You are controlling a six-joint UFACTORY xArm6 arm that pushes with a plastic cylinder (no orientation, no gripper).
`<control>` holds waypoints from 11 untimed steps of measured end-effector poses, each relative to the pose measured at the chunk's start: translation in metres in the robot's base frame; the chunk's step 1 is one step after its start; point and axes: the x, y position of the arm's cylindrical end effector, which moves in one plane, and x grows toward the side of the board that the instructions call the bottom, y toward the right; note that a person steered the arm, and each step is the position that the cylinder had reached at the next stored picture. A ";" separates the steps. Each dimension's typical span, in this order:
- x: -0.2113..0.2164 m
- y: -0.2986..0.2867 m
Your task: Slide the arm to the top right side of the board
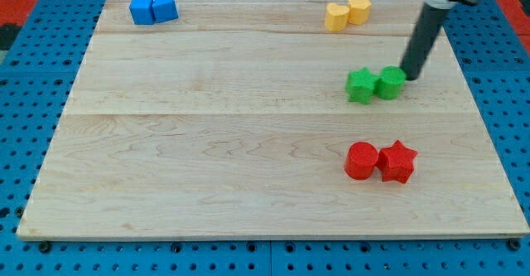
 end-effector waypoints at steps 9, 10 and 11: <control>-0.078 0.086; -0.079 0.100; -0.084 0.101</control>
